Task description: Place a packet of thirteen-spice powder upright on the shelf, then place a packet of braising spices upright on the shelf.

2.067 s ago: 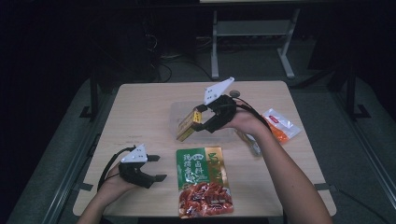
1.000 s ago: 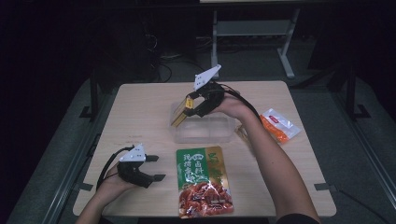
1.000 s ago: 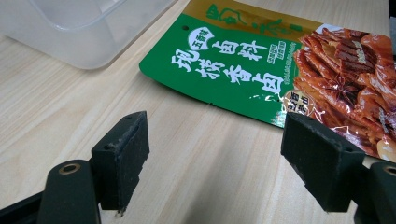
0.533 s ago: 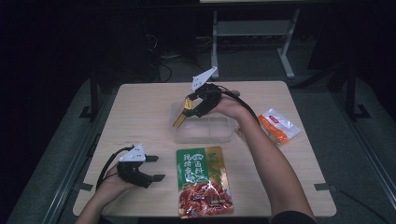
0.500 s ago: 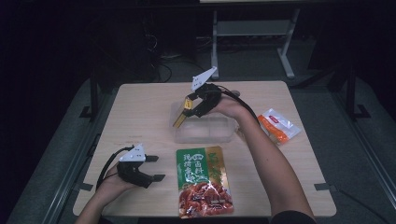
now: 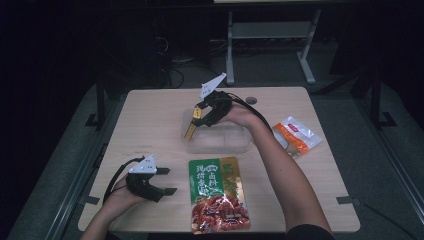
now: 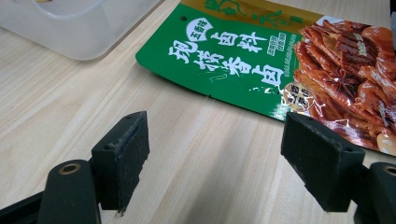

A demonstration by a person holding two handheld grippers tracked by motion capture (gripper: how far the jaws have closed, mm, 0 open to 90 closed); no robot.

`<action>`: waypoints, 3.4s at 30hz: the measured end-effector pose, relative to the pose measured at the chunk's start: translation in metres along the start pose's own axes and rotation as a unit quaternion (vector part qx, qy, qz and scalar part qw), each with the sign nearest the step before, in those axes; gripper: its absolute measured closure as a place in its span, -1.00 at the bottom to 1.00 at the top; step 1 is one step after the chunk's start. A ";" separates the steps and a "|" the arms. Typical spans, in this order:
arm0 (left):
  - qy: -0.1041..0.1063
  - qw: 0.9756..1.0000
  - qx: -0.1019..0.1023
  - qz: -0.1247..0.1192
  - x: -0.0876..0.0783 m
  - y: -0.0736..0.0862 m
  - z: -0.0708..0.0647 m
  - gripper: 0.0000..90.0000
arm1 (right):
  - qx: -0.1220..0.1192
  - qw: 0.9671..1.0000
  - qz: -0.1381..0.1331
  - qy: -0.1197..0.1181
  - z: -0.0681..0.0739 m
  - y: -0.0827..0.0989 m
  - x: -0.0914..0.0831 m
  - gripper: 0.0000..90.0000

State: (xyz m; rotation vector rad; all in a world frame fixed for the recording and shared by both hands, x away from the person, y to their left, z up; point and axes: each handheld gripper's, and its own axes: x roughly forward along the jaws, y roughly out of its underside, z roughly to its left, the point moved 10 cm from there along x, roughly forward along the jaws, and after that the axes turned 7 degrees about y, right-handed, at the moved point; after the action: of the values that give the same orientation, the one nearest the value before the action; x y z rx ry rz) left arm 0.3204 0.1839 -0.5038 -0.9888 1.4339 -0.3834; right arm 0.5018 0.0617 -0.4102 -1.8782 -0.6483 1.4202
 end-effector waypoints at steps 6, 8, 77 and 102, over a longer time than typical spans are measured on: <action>0.002 1.000 -0.001 0.000 0.001 0.000 0.000 -0.49 | 0.007 1.000 -0.001 -0.003 0.001 -0.002 0.006 -0.30; 0.002 1.000 0.000 0.001 0.001 0.000 0.000 -0.49 | 0.013 1.000 -0.002 -0.005 0.002 -0.003 0.008 -0.31; 0.013 1.000 0.004 0.004 0.012 -0.005 -0.008 -0.58 | 0.113 0.991 0.006 0.074 0.058 0.074 -0.088 -0.52; -0.009 0.999 -0.028 0.020 0.017 -0.010 -0.012 0.22 | 0.156 0.982 0.038 0.099 0.120 0.159 -0.117 0.28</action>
State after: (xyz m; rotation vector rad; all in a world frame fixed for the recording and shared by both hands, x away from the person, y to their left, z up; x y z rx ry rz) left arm 0.3151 0.1616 -0.5052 -1.0051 1.4524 -0.3070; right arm 0.3518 -0.0996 -0.4803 -1.7767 -0.2419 1.2775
